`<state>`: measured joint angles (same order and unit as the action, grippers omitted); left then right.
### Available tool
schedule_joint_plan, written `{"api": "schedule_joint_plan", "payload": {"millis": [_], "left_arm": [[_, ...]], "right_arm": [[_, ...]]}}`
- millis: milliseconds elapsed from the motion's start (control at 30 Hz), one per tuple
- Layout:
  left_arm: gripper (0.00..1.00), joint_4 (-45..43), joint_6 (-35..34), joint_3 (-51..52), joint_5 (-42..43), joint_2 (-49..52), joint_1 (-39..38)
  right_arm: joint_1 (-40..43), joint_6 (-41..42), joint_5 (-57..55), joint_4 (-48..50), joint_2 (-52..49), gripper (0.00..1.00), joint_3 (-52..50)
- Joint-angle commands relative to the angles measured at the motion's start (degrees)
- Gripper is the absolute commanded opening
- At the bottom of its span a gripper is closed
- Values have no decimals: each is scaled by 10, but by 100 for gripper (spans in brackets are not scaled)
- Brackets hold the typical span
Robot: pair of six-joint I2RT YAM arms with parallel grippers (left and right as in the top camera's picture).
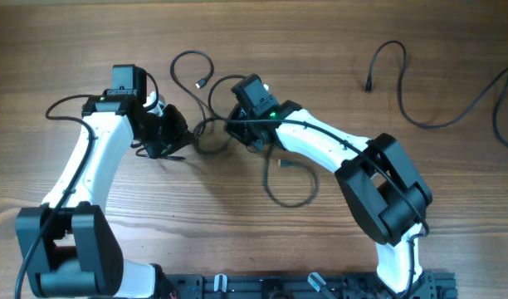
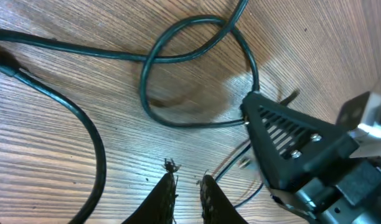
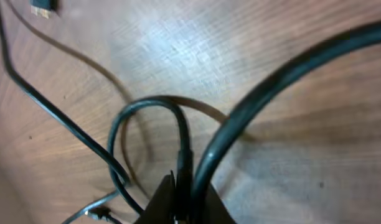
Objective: Untangle cables
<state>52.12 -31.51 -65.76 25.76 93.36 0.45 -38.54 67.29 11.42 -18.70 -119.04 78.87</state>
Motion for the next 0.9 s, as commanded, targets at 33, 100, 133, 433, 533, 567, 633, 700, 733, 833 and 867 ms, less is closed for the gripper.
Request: {"api": "schedule_joint_plan", "payload": {"millis": [33,100,133,433,533,567,633,700,733,833,867], "left_arm": [[18,10,13,-8,-8,-6,2],[19,12,13,-8,-10,-6,2],[19,11,13,-8,-12,-6,2],[21,7,13,-8,-12,-6,2],[25,-11,10,-8,-12,-6,2],[27,-19,1,-8,-10,-6,2],[33,-34,-20,-8,3,-6,2],[38,-54,-40,-8,37,-6,2],[45,-63,-52,-8,58,-6,2],[54,-82,-90,-8,132,-6,2],[58,-82,-106,-8,157,-6,2]], "right_arm": [[17,-110,-6,-5,19,4,-2],[25,-153,13,-7,61,4,-2],[30,-175,18,-6,88,4,-2],[37,-313,23,-86,315,4,-2],[37,-331,22,-117,341,4,-2],[37,-336,23,-124,342,4,-2],[37,-339,25,-136,341,4,-2],[37,-343,25,-147,341,4,-2],[37,-343,25,-151,341,4,-2],[37,-343,25,-151,341,4,-2],[37,-343,25,-151,341,4,-2]]}}
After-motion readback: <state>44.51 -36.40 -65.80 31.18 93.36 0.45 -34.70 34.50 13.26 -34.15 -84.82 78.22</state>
